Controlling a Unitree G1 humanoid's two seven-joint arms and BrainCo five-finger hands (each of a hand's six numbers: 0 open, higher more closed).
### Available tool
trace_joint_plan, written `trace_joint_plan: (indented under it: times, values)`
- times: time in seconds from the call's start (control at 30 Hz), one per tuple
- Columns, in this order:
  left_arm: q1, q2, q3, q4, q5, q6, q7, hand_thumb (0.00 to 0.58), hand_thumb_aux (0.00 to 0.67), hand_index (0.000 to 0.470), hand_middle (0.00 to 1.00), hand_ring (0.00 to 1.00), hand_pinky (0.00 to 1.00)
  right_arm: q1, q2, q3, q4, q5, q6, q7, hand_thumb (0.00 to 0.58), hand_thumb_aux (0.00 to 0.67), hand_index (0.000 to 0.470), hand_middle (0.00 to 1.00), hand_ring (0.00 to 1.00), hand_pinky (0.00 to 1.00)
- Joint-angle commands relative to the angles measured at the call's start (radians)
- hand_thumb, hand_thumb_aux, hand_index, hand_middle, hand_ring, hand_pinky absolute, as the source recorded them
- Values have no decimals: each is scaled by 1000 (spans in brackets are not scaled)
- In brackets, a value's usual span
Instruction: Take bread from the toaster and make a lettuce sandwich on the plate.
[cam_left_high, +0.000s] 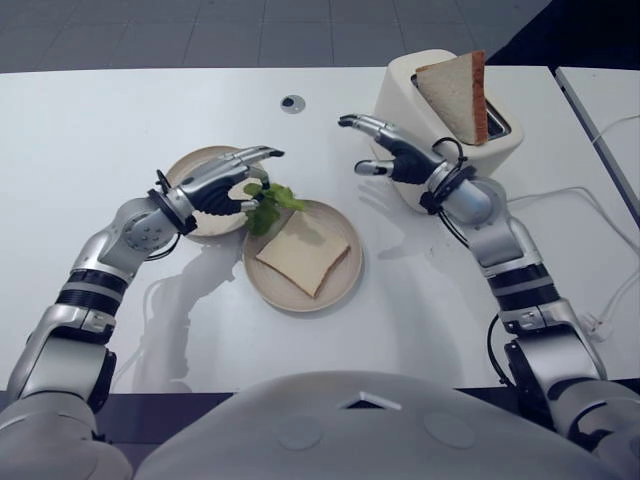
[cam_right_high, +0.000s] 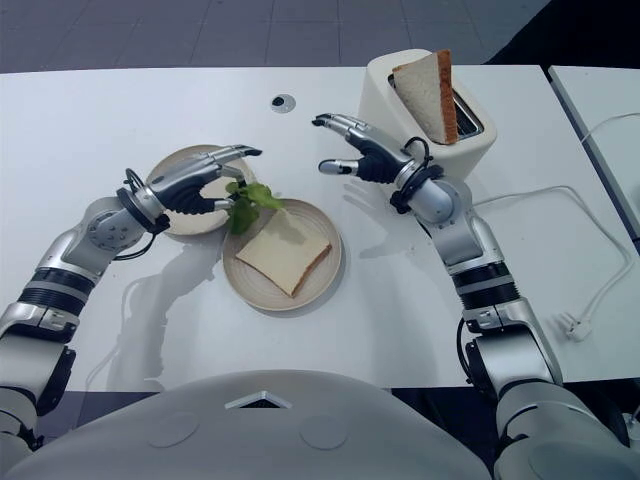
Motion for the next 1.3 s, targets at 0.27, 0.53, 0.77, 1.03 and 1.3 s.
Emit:
trace_joint_plan:
  times: [0.27, 0.53, 0.77, 1.03, 1.3]
  values:
    - [11, -127, -166, 94, 90, -10, -120, 0, 0, 0, 0, 0, 0, 10, -17, -35, -65, 81, 17, 56, 0, 0, 0, 0, 0, 0]
    - [-4, -144, -144, 93, 98, -8, -93, 0, 0, 0, 0, 0, 0, 26, -29, -68, -143, 111, -15, 59, 0, 0, 0, 0, 0, 0]
    - [9, -108, -91, 46, -6, -51, -119, 0, 0, 0, 0, 0, 0, -3, -152, -297, -228, 119, -62, -1, 0, 0, 0, 0, 0, 0]
    - [18, -101, -62, 16, -98, -70, -160, 0, 0, 0, 0, 0, 0, -84, -302, -243, 126, -323, 86, -236, 0, 0, 0, 0, 0, 0]
    - [15, -110, -40, 51, -59, -68, -134, 0, 0, 0, 0, 0, 0, -113, -243, -95, 206, -361, 90, -244, 278, 187, 131, 251, 251, 251]
